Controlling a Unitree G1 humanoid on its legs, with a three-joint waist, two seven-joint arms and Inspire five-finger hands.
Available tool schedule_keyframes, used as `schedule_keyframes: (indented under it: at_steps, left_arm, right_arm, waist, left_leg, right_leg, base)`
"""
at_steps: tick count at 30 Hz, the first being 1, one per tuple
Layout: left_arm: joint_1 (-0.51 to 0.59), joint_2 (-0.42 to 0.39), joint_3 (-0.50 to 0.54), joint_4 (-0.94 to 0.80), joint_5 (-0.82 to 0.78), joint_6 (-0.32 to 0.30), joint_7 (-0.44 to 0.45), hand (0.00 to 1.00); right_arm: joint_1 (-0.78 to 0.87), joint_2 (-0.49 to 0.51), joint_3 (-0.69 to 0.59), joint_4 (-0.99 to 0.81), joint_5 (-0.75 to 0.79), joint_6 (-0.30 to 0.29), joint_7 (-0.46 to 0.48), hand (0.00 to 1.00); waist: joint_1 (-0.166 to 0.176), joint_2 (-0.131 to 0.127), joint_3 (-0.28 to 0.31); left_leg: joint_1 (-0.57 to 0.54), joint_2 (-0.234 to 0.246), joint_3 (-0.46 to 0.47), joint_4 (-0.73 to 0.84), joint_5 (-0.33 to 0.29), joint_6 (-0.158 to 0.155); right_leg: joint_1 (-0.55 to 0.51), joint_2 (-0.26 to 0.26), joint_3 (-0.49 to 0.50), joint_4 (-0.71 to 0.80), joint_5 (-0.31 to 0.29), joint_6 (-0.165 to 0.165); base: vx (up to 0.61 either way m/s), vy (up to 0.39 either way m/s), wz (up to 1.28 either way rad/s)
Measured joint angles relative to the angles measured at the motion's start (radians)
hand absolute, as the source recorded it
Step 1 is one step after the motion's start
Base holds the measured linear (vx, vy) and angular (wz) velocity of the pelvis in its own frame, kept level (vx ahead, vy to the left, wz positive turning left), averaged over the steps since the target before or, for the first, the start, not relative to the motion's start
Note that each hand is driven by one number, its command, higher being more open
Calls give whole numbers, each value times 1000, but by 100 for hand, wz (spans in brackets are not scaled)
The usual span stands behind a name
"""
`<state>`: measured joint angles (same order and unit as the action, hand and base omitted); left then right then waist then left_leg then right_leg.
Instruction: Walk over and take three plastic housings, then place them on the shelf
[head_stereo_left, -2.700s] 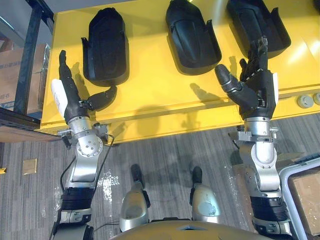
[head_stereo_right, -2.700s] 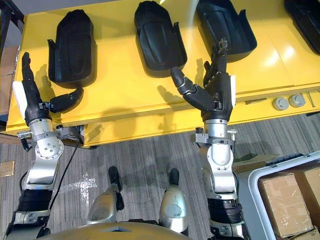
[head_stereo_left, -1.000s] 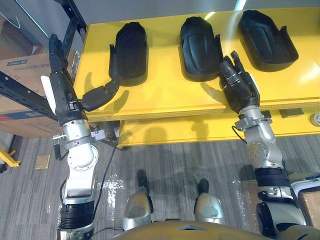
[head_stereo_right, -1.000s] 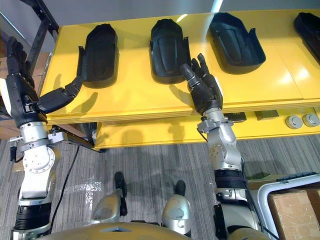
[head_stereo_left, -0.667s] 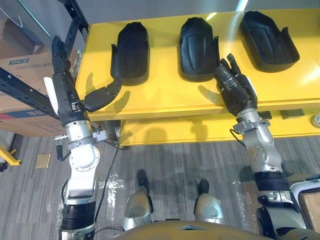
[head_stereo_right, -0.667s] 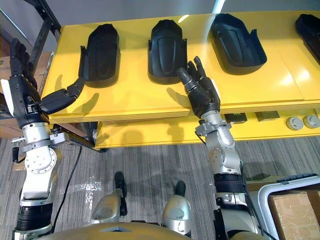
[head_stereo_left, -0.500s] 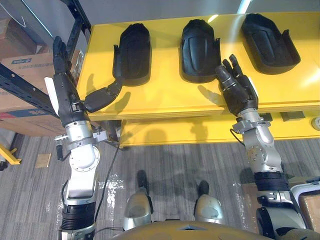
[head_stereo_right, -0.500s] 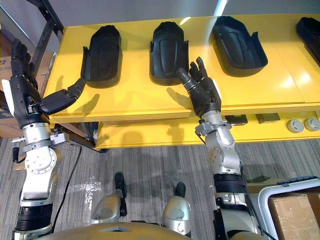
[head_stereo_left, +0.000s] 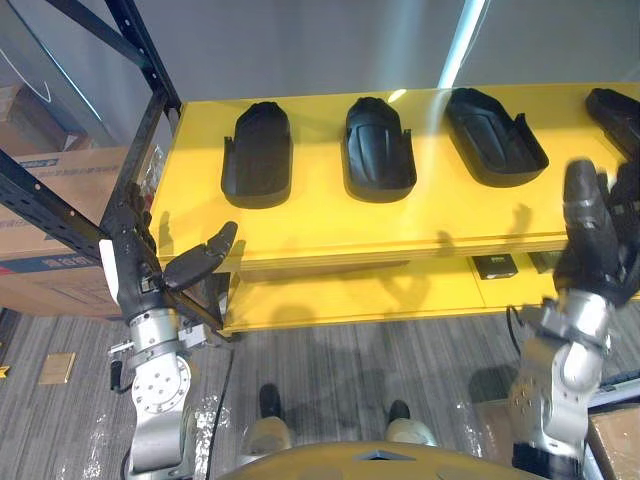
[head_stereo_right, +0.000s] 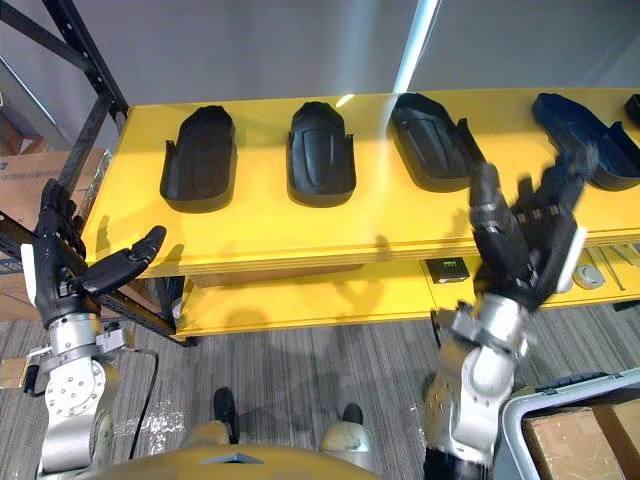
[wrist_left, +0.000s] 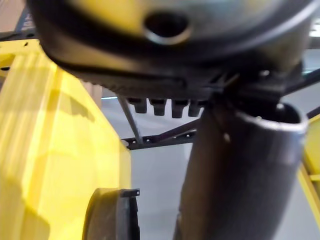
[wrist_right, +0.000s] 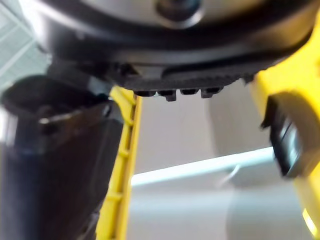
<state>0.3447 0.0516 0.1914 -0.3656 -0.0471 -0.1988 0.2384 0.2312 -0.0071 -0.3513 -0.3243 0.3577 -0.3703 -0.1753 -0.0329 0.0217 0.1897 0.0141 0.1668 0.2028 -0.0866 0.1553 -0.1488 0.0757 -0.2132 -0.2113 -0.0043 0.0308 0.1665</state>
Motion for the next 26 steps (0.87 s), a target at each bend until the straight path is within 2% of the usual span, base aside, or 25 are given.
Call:
schedule_keyframes:
  at_steps: [4, 7, 11, 12, 14, 15, 16, 18, 20, 23, 26]
  left_arm:
    - [99, -22, 15, 2, -40, -34, -46, 100]
    - [149, -45, 13, 12, -37, -82, 3, 100]
    - [176, -58, -19, 83, 59, -156, 116, 100]
    - [176, -61, -58, 123, 88, -168, 170, 100]
    - [173, -68, -109, 190, 191, -170, 305, 100]
    - [173, -81, -131, 241, 250, -170, 401, 100]
    - [173, -88, -137, 267, 273, -170, 447, 100]
    - [170, -99, -138, 386, 379, -170, 626, 100]
    - [163, -94, -137, 498, 405, -168, 696, 100]
    - [156, -93, -138, 677, 386, -164, 710, 100]
    - [148, -95, -129, 902, 252, -142, 608, 100]
  right_arm:
    - [112, 68, -38, 96, -72, 2, -138, 100]
    - [164, 86, -29, 244, -83, 17, -209, 100]
    - [177, 90, -19, 457, -132, 77, -268, 100]
    - [175, 90, -16, 542, -154, 99, -271, 100]
    - [175, 89, 14, 642, -154, 102, -267, 100]
    - [175, 89, 37, 698, -154, 111, -263, 100]
    - [175, 88, 49, 725, -153, 116, -260, 100]
    - [171, 86, 89, 847, -140, 122, -252, 100]
    - [159, 83, 114, 945, -103, 123, -243, 100]
    - [138, 79, 127, 1062, -46, 124, -206, 100]
    - [102, 74, 103, 1156, 40, 130, -145, 100]
  waist:
    - [-2, 10, -14]
    - [-2, 4, -41]
    - [6, -2, -75]
    - [13, -2, -84]
    - [18, -2, -86]
    - [21, -3, -90]
    - [23, -3, -93]
    - [33, -12, -105]
    - [35, -27, -107]
    - [60, -33, -116]
    - [60, -44, -113]
  left_leg:
    - [17, 3, 31, 0, -7, -4]
    - [35, 14, 54, -2, -17, -7]
    - [47, 24, 64, -3, -27, -13]
    - [49, 24, 63, -3, -31, -16]
    - [51, 26, 60, -3, -36, -13]
    - [50, 28, 60, -3, -36, -12]
    - [49, 29, 60, -3, -36, -13]
    - [51, 33, 51, -4, -35, -12]
    - [58, 32, 40, -4, -36, -12]
    - [62, 31, 37, -4, -40, -14]
    - [63, 29, 29, -4, -44, -15]
  right_leg:
    - [1, 1, 24, -9, 1, 1]
    - [13, 8, 33, -13, 3, 5]
    - [21, 16, 36, -13, -2, -1]
    - [25, 16, 32, -13, -3, -1]
    - [33, 17, 23, -13, -9, -2]
    - [32, 18, 21, -13, -12, -1]
    - [32, 19, 21, -13, -12, -1]
    - [44, 23, 7, -13, -20, -3]
    - [60, 23, -9, -11, -29, -4]
    - [69, 21, -15, -13, -38, -1]
    - [80, 19, -29, -15, -47, 1]
  base:
    - [22, -7, -20]
    - [19, -22, -15]
    - [3, -15, -4]
    - [-11, -7, 8]
    - [-22, -6, 9]
    - [-31, -8, 3]
    - [0, 0, 0]
    - [1, -21, 14]
    - [6, -20, 22]
    - [15, -14, 9]
    - [18, -11, 8]
